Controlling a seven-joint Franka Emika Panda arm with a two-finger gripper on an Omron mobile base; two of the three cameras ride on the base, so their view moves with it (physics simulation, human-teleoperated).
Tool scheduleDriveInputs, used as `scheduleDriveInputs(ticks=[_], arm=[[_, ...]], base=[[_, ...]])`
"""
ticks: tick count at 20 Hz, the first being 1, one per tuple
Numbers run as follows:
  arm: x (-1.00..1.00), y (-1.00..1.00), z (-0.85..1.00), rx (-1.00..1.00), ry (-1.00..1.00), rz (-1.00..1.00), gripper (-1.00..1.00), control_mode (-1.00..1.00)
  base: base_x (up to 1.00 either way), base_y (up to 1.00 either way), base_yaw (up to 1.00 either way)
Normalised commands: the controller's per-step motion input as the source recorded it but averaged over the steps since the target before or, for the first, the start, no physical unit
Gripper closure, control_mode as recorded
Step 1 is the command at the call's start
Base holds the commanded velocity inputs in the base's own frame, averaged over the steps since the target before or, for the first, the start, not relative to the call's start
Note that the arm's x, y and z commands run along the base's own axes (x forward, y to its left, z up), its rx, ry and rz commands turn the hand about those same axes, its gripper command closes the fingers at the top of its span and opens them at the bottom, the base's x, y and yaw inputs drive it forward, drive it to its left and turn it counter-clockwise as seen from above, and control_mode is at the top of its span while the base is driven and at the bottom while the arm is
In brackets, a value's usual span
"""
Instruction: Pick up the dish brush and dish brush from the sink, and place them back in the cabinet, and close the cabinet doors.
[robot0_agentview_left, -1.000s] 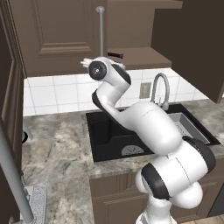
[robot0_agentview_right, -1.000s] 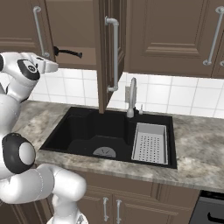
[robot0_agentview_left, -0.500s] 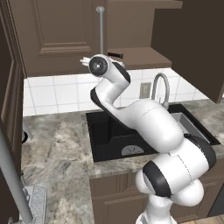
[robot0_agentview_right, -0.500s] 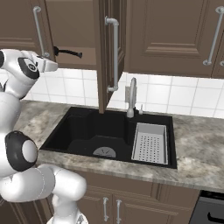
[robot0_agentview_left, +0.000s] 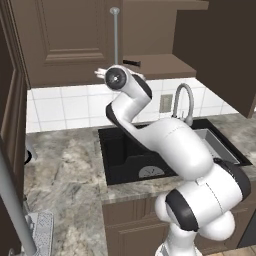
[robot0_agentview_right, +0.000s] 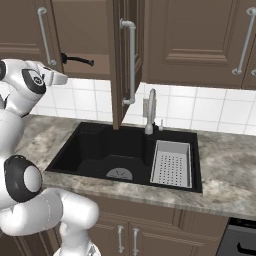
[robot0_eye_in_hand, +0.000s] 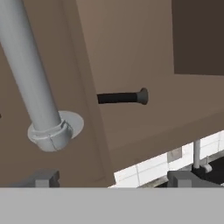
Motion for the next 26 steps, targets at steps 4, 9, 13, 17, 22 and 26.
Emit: scheduleDriveInputs(ticks=[4,9,13,17,22,26], arm=[[-0.15,0.0,-0.14,0.0,0.0,0.0,-1.0,-1.0],[-0.18,0.0,-0.08,0.01,0.02,0.01,-1.0,-1.0],[-0.19,0.0,-0.01,0.03,0.0,0.02,-1.0,-1.0],[-0.28,-0.06,0.0,0.03,0.0,0.04,-1.0,-1.0],[-0.38,-0.18,0.0,0.06,-0.01,0.09,-1.0,-1.0],[-0.46,-0.19,0.03,0.14,-0.09,0.13,-1.0,-1.0]], base=[[0.0,0.0,0.0],[0.0,0.0,0.0],[0.0,0.0,0.0],[0.0,0.0,0.0],[0.0,0.0,0.0],[0.0,0.0,0.0]])
